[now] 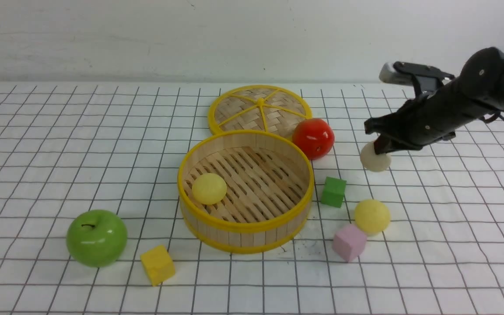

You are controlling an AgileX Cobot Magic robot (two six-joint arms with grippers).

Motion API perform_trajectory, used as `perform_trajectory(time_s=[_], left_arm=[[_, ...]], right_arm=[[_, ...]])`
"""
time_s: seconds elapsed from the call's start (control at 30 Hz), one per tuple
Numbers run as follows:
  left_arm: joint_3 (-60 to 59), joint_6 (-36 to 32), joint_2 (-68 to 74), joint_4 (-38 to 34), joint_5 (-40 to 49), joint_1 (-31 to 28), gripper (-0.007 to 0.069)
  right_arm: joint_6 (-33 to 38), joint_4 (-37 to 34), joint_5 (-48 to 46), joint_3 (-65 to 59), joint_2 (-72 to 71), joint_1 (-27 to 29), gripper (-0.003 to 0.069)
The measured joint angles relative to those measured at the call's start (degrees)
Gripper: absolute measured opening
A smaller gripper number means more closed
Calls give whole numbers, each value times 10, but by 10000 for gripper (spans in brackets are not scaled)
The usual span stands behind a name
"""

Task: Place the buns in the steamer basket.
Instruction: Use the right arm to put the steamed stuffed bun into the steamer

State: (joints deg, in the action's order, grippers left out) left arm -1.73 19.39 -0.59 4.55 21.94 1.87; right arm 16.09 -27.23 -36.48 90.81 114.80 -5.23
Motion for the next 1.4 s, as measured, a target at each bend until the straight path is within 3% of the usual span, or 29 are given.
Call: perform_trajectory(time_s=[0.2, 0.63, 0.8, 1.0, 1.17, 1.4], left_arm=[[0, 0, 0, 0, 0, 0, 79], [0, 0, 0, 0, 0, 0, 92], [0, 0, 0, 0, 0, 0, 97], [0, 0, 0, 0, 0, 0, 102], [0, 0, 0, 0, 0, 0, 109], [0, 0, 0, 0, 0, 0, 113]], right_arm=[[14, -55, -11, 0, -14, -6, 6], [158, -166, 24, -2, -12, -130, 6], [222, -213, 64, -3, 9, -147, 8], [238, -225, 79, -3, 49, -148, 34], [238, -216, 84, -4, 57, -148, 111], [240, -212, 64, -4, 56, -148, 340]])
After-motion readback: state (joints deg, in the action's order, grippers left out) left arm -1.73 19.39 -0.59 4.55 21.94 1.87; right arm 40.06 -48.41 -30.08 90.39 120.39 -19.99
